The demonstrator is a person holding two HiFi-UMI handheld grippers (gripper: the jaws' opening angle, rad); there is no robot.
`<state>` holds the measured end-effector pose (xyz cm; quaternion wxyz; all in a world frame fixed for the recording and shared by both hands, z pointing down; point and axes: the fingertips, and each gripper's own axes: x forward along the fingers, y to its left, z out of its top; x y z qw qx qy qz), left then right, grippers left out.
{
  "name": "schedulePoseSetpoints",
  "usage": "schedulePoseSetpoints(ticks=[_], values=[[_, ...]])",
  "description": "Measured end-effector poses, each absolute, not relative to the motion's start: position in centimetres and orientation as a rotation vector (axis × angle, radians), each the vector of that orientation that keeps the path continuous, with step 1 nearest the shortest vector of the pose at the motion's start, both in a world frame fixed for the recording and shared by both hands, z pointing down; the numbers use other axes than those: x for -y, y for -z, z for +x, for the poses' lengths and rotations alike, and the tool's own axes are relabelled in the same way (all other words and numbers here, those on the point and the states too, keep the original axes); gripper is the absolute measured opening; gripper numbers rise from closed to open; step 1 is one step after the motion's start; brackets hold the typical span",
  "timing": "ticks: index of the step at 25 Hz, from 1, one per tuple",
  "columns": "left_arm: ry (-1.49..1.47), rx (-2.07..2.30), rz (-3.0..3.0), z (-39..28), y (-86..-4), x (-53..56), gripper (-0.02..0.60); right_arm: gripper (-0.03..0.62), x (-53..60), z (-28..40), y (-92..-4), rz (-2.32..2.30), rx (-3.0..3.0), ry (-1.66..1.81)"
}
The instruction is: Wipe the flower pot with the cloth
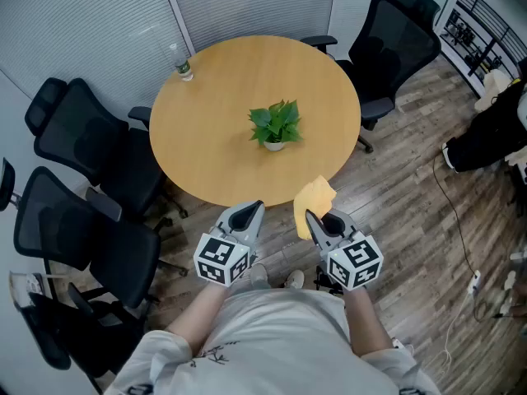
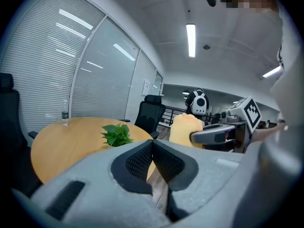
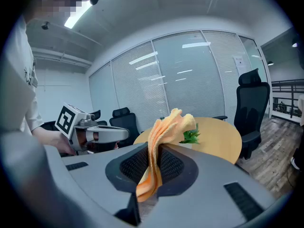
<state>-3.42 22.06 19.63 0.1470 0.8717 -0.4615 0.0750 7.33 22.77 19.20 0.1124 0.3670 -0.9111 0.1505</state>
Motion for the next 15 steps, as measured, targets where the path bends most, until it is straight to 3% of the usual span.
schedulePoseSetpoints(ticks=[15], values=[[-0.189, 1.324, 2.515, -4.7, -19.4, -22.5, 0.011, 0.043, -22.8, 6.5, -18.8, 1.133, 2.691, -0.466]])
